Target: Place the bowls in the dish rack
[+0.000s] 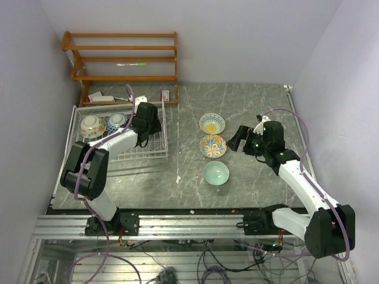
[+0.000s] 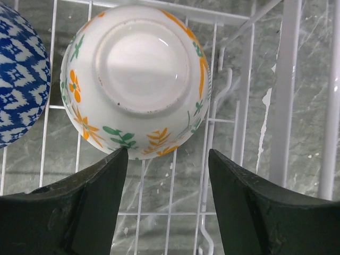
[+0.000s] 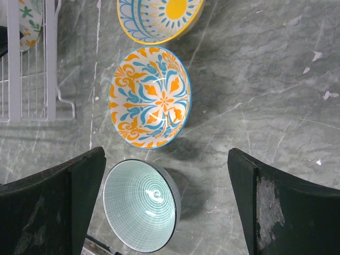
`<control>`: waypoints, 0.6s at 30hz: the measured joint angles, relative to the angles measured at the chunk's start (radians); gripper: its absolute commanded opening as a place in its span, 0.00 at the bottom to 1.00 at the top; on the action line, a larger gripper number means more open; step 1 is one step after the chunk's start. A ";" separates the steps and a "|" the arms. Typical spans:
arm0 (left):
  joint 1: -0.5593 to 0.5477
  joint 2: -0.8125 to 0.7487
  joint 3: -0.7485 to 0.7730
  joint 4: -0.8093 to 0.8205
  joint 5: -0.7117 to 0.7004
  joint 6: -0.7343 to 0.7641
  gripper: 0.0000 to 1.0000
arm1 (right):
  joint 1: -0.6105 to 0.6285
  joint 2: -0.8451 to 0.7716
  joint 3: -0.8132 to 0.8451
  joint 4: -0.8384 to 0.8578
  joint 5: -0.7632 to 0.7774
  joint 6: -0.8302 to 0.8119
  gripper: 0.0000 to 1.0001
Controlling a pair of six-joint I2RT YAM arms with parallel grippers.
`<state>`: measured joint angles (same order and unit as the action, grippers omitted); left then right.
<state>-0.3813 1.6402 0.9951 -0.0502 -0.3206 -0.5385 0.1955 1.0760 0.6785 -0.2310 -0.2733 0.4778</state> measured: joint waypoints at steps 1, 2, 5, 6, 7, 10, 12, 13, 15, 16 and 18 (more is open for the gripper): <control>0.000 0.009 0.001 0.003 -0.003 0.003 0.72 | 0.000 0.000 0.000 0.000 0.000 0.000 0.99; 0.000 0.016 0.001 0.008 -0.005 0.006 0.73 | 0.000 0.000 0.000 0.000 0.000 0.000 0.99; 0.000 0.033 0.004 0.013 -0.007 0.008 0.74 | 0.000 0.000 0.000 0.000 0.000 0.000 0.99; 0.000 0.036 0.006 0.014 -0.007 0.008 0.75 | 0.000 0.000 0.000 0.000 0.000 0.000 0.99; 0.000 0.036 0.006 0.015 -0.007 0.008 0.76 | 0.000 0.000 0.000 0.000 0.000 0.000 0.99; 0.000 0.028 0.006 0.013 -0.005 0.008 0.79 | 0.000 0.000 0.000 0.000 0.001 -0.001 0.99; 0.000 0.010 0.006 0.008 -0.005 0.008 0.83 | 0.000 0.000 0.000 0.000 0.000 -0.001 0.99; 0.000 -0.008 0.006 -0.001 -0.005 0.008 0.86 | 0.000 0.000 0.000 0.000 0.000 0.000 0.99; 0.000 -0.054 0.006 -0.016 -0.005 0.011 0.91 | 0.000 0.000 0.000 0.000 -0.002 0.000 0.99; 0.000 -0.084 0.006 -0.027 -0.005 0.011 0.93 | 0.000 0.000 0.000 0.001 -0.003 0.000 0.99; 0.000 -0.153 0.006 -0.055 -0.007 0.011 0.98 | 0.000 0.000 0.000 0.001 -0.007 0.000 0.99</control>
<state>-0.3813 1.4876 1.0016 -0.1051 -0.3275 -0.5270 0.1955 1.0760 0.6785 -0.2302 -0.2802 0.4774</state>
